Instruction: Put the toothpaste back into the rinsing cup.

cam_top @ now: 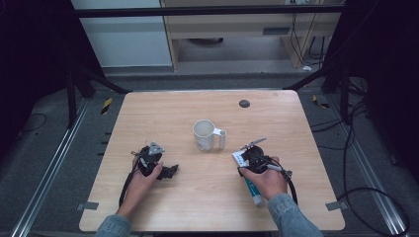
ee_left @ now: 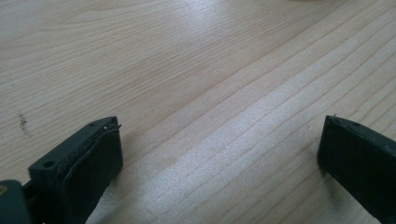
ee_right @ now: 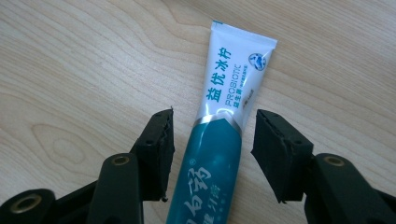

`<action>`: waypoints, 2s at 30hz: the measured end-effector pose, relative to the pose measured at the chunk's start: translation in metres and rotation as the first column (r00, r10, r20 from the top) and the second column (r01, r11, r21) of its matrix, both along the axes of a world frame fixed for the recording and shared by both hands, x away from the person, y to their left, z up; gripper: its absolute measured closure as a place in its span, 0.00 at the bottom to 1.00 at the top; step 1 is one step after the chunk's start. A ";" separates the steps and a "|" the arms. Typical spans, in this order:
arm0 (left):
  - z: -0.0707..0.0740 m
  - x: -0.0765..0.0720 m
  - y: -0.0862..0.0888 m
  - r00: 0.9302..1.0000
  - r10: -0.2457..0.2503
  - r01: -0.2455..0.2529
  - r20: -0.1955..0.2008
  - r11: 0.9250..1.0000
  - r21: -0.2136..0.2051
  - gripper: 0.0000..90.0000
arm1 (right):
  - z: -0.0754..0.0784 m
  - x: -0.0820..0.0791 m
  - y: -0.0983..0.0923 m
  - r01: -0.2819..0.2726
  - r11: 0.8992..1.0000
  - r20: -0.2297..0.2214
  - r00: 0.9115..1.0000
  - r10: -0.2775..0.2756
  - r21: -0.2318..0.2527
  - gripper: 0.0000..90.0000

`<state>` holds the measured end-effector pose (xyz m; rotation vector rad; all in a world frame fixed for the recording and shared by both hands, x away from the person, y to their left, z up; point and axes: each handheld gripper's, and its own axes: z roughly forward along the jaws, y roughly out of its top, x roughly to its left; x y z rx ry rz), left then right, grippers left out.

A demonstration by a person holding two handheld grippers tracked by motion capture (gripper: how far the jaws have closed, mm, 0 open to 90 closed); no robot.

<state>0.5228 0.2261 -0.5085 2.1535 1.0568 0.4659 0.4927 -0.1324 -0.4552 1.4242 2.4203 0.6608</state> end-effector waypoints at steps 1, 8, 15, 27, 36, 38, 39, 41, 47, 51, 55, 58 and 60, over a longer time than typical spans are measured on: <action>0.000 0.000 0.000 1.000 0.000 0.000 0.000 1.000 -0.001 0.00 | -0.001 0.000 0.001 0.000 1.000 0.000 1.000 0.000 0.003 0.54; 0.000 0.000 0.000 1.000 0.000 0.000 0.000 1.000 -0.001 0.00 | -0.009 0.003 0.001 0.024 1.000 -0.009 1.000 -0.023 0.011 0.54; 0.000 0.000 0.000 1.000 0.001 -0.001 0.000 1.000 0.001 0.00 | -0.013 0.005 0.000 0.031 0.999 -0.036 0.999 -0.031 0.024 0.54; 0.000 0.000 0.000 1.000 0.000 0.000 0.000 1.000 0.000 0.00 | -0.018 0.011 0.004 0.040 0.999 -0.067 0.997 -0.039 0.015 0.55; 0.000 0.000 0.000 1.000 0.000 0.000 0.000 1.000 -0.001 0.00 | -0.020 0.012 0.002 0.047 0.999 -0.076 0.996 -0.045 0.019 0.58; 0.000 0.000 0.000 1.000 0.000 0.000 0.001 1.000 -0.001 0.00 | -0.020 0.012 0.001 0.043 0.999 -0.080 0.996 -0.041 0.018 0.59; 0.000 0.000 0.000 1.000 0.000 0.000 0.000 1.000 -0.001 0.00 | -0.020 0.013 0.001 0.043 0.999 -0.079 0.996 -0.041 0.017 0.59; 0.000 0.000 0.000 1.000 0.000 0.000 0.000 1.000 -0.001 0.00 | -0.020 0.013 0.001 0.043 0.999 -0.080 0.996 -0.041 0.016 0.59; 0.000 0.000 0.000 1.000 0.000 0.000 0.000 1.000 -0.001 0.00 | -0.020 0.014 0.001 0.029 1.000 -0.080 0.996 -0.027 0.013 0.62; 0.000 0.000 0.000 1.000 0.000 0.000 0.000 1.000 -0.001 0.00 | -0.020 0.013 0.002 0.028 1.000 -0.077 0.997 -0.027 0.013 0.64; 0.000 0.000 0.000 1.000 0.000 0.000 0.000 1.000 -0.001 0.00 | -0.020 0.014 0.002 0.022 1.000 -0.077 0.997 -0.021 0.011 0.65; 0.000 0.000 0.000 1.000 -0.001 0.001 0.000 1.000 -0.001 0.00 | -0.019 0.014 0.002 0.013 1.000 -0.080 0.997 -0.012 0.006 0.67; 0.000 0.000 0.000 1.000 -0.001 0.001 0.001 1.000 -0.001 0.00 | -0.019 0.014 0.002 0.000 1.000 -0.083 0.997 0.001 0.009 0.70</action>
